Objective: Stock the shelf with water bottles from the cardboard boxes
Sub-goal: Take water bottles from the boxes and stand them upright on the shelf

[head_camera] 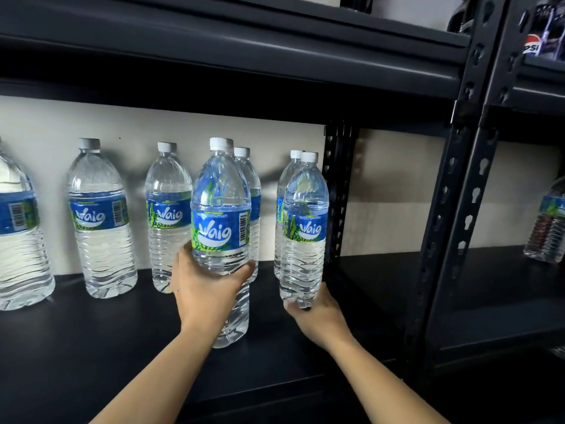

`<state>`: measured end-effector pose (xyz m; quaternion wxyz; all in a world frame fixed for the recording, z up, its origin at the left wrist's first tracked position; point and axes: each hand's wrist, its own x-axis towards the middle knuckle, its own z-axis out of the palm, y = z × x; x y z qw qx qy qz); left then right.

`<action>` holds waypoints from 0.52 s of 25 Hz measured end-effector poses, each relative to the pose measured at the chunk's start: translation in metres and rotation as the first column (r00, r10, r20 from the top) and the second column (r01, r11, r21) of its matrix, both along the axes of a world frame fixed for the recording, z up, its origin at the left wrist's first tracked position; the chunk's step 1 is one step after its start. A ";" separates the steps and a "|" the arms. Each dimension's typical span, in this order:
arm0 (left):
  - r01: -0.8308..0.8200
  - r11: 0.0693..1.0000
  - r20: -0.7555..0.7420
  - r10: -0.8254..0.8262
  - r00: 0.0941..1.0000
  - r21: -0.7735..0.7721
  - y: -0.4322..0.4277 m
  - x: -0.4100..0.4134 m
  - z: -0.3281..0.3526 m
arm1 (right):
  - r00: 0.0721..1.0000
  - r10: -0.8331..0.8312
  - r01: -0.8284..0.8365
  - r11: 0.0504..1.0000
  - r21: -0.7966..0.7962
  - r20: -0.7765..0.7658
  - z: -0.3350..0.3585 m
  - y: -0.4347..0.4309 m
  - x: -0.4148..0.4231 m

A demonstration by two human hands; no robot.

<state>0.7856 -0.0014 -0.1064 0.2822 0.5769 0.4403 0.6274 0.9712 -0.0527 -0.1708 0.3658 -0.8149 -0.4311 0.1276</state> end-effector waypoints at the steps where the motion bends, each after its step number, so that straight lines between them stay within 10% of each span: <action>1: 0.000 1.000 -0.008 0.000 1.000 -0.001 0.000 0.001 -0.001 | 0.990 0.023 -0.002 0.990 -0.143 0.141 -0.004 -0.009 -0.004; 4: 0.004 1.000 -0.046 -0.004 0.999 0.003 0.002 0.006 -0.002 | 0.914 0.149 -0.005 0.934 -0.357 0.378 -0.003 -0.034 -0.017; 13: -0.030 0.999 -0.132 0.033 0.991 0.028 0.030 0.036 0.009 | 0.887 0.187 -0.004 0.917 -0.398 0.421 -0.003 -0.032 -0.017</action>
